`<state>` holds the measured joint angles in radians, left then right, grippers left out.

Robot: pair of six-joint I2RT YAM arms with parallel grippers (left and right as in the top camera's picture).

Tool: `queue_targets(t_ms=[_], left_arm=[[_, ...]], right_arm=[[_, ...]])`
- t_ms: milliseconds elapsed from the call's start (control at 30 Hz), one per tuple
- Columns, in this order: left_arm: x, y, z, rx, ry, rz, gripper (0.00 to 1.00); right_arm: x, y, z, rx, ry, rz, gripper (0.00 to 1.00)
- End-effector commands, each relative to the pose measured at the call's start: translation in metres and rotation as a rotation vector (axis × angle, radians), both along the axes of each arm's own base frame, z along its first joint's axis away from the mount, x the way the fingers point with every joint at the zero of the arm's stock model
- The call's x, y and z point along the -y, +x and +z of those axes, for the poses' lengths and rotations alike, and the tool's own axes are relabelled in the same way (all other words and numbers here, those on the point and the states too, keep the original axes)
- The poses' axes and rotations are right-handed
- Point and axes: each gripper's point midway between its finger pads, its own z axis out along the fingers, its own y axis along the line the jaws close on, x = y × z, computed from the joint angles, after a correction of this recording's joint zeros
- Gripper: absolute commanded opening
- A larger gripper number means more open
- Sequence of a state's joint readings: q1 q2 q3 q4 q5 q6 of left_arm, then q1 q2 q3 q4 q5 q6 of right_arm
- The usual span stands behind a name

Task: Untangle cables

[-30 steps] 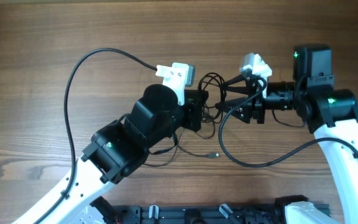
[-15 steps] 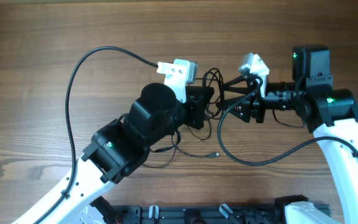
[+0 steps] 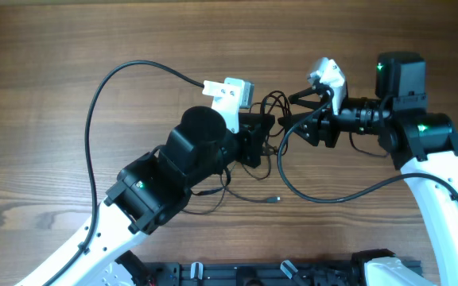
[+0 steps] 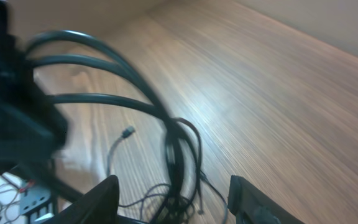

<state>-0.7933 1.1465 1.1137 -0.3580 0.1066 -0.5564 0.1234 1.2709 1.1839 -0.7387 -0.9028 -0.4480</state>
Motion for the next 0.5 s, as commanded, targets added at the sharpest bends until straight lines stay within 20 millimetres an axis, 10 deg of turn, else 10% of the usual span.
queue_targets(t_ms=[0,267,467], left_arm=[[0.0017,-0.0006,0.0014,-0.002,-0.015,-0.01,0.04],[0.002,-0.0001,0.0027,0.002,-0.018,-0.01,0.04],[-0.006,0.0074,-0.0007,0.009,0.008,0.048,0.04]], right_arm=[[0.0111,0.0119,-0.0148,-0.051,-0.057,-0.1,0.52],[0.011,0.0106,-0.0157,-0.059,-0.058,-0.099,0.04],[0.0038,0.0036,-0.0092,-0.068,-0.008,-0.051,0.04]])
